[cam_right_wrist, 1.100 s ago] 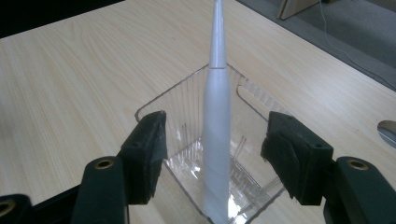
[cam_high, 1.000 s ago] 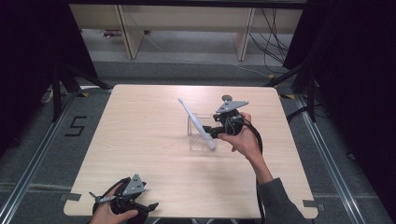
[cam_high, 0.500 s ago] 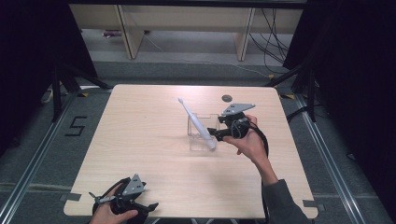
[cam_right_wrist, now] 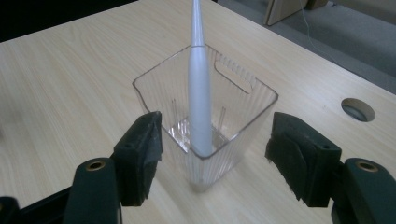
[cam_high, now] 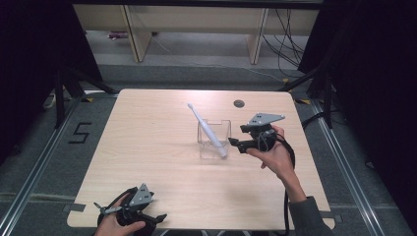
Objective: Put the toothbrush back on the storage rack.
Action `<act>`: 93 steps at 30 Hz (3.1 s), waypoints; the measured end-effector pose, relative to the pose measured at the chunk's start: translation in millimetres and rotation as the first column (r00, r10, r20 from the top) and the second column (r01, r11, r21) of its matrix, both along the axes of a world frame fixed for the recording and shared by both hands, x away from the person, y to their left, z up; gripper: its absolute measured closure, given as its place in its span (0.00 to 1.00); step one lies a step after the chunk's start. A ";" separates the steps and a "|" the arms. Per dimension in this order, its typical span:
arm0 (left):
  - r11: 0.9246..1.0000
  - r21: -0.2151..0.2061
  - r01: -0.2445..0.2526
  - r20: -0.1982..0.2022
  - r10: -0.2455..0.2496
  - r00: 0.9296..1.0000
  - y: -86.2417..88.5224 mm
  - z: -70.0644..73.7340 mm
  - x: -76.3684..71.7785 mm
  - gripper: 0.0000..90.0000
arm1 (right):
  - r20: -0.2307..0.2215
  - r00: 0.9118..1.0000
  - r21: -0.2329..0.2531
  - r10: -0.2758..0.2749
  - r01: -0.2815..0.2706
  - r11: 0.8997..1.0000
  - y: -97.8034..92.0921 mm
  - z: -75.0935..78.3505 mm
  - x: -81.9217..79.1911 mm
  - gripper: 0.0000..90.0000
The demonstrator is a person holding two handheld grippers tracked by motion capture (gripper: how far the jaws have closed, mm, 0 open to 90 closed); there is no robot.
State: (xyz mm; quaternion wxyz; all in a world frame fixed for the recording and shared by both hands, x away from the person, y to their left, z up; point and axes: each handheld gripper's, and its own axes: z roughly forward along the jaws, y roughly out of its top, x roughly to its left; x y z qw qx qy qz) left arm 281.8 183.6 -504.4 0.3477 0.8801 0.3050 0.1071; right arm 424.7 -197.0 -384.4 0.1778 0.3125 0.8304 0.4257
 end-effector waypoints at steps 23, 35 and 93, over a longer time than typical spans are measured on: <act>1.000 0.020 0.007 0.007 -0.007 1.000 1.0 1.4 0.9 0.17 | -0.026 0.999 0.012 -0.046 0.046 0.999 -27.1 -18.3 -24.5 0.34; 1.000 0.026 0.012 0.013 -0.012 1.000 1.3 1.7 1.2 0.17 | -0.031 0.999 0.001 -0.038 0.038 0.999 -28.8 -26.8 -31.7 0.33; 1.000 0.022 0.008 0.004 -0.008 1.000 1.7 0.1 2.6 0.17 | -0.139 0.989 0.004 -0.058 0.059 0.998 -43.9 -83.2 -75.6 0.26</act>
